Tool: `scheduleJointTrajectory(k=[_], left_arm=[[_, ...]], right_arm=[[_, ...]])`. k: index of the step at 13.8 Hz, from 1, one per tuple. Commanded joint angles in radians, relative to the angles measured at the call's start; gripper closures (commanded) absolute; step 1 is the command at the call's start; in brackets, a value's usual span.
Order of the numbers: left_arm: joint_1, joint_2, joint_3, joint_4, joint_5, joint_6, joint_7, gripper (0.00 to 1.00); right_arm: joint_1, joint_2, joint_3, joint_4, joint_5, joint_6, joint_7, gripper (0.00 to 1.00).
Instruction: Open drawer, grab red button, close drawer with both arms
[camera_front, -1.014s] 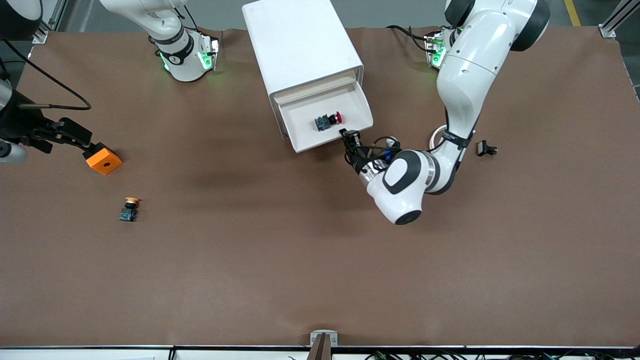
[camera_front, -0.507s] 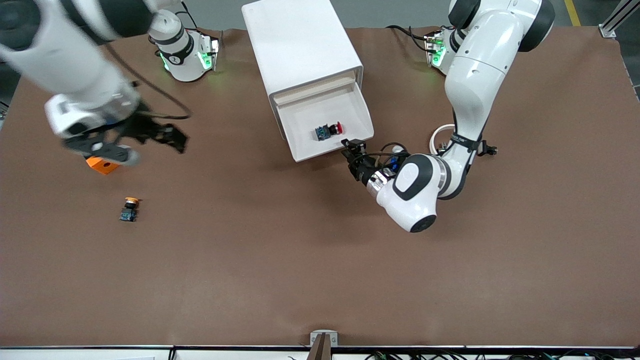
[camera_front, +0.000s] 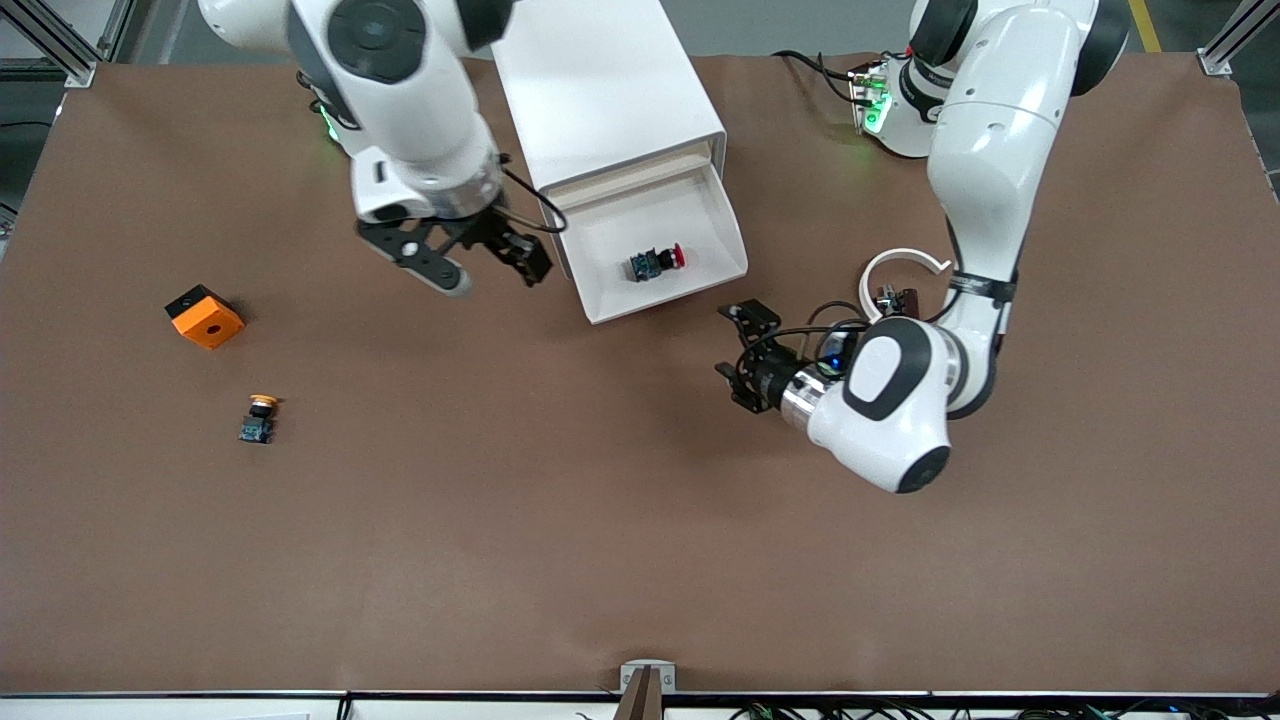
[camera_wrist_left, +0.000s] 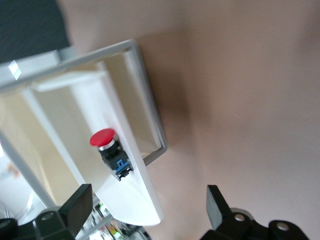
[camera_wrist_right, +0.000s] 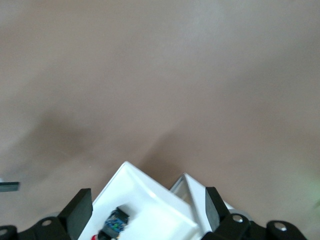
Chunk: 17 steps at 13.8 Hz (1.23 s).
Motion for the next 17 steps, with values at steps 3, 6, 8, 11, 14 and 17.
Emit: scheduleJointTrajectory(k=[3,6,8,11,14,17], left_arm=[[0.000,-0.143,0.168,-0.004,0.057,-0.005,0.333,0.00],[0.001,-0.252,0.225,-0.010,0.173,-0.016,0.451,0.00],[-0.019,-0.294,0.218,-0.014,0.308,-0.019,0.587,0.00],[-0.051,-0.366,0.208,-0.023,0.521,-0.019,0.856,0.00],[-0.030,-0.426,0.212,-0.046,0.599,-0.024,1.177,0.00],[-0.013,-0.452,0.213,-0.056,0.620,-0.030,1.293,0.00]], right_arm=[[0.121,0.108,-0.014,0.019,0.013,0.088,0.242,0.00],[0.169,0.168,-0.015,0.019,0.056,0.133,0.340,0.00],[0.172,0.200,-0.014,0.016,0.061,0.176,0.418,0.00],[0.186,0.236,-0.014,0.013,0.078,0.197,0.451,0.00],[0.184,0.253,-0.015,0.013,0.148,0.199,0.463,0.00],[0.201,0.276,-0.015,0.009,0.153,0.197,0.464,0.00]])
